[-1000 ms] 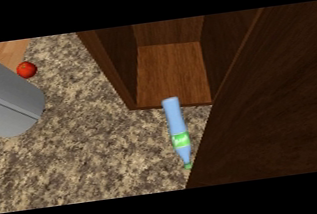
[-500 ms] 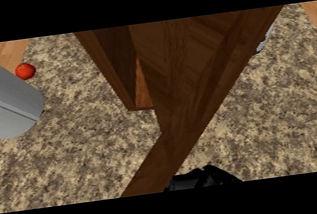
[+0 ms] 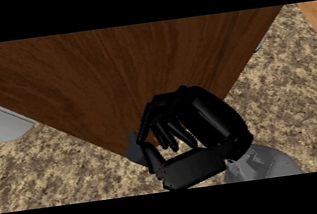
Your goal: Pick up the bottled water, place it into the cabinet and close the cabinet
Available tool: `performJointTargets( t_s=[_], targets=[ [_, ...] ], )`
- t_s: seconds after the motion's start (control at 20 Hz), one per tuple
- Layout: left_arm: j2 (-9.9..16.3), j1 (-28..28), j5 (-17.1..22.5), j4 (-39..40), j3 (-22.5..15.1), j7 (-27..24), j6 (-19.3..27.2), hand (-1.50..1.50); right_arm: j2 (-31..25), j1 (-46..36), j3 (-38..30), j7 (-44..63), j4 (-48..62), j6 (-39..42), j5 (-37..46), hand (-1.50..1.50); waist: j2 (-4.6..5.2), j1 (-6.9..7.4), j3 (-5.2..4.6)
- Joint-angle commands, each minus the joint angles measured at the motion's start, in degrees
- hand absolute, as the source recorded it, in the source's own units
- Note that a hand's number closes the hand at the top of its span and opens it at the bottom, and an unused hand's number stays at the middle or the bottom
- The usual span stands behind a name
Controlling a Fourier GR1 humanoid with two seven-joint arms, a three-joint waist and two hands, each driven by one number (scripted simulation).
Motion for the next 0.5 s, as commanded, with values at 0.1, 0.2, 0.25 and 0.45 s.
performJointTargets(
  t_s=[0.1,0.2,0.25,0.45],
  targets=[
    [-0.5,4.5,7.0,0.2,7.3,1.9,-6.7,-1.5,0.1,-8.9,-7.4,-2.0,12.0,2.6,-4.8,1.5,-0.09,-0.65,0.08],
    [-2.9,3.0,3.7,1.5,5.1,1.6,-6.8,-1.5,-0.9,-13.5,-14.2,-2.9,17.8,7.1,-6.9,1.5,0.03,-0.59,0.07],
    [-1.3,2.1,7.4,3.1,8.5,2.5,-7.1,-1.5,-0.1,-15.2,-13.5,-0.4,17.6,6.1,-6.8,1.5,-0.04,-0.97,0.06],
    [0.1,2.1,10.3,4.0,12.1,4.0,-8.5,-1.5,-2.9,-18.7,-17.2,-4.7,27.3,12.9,-7.8,1.5,0.17,-0.75,0.08]
  ],
)
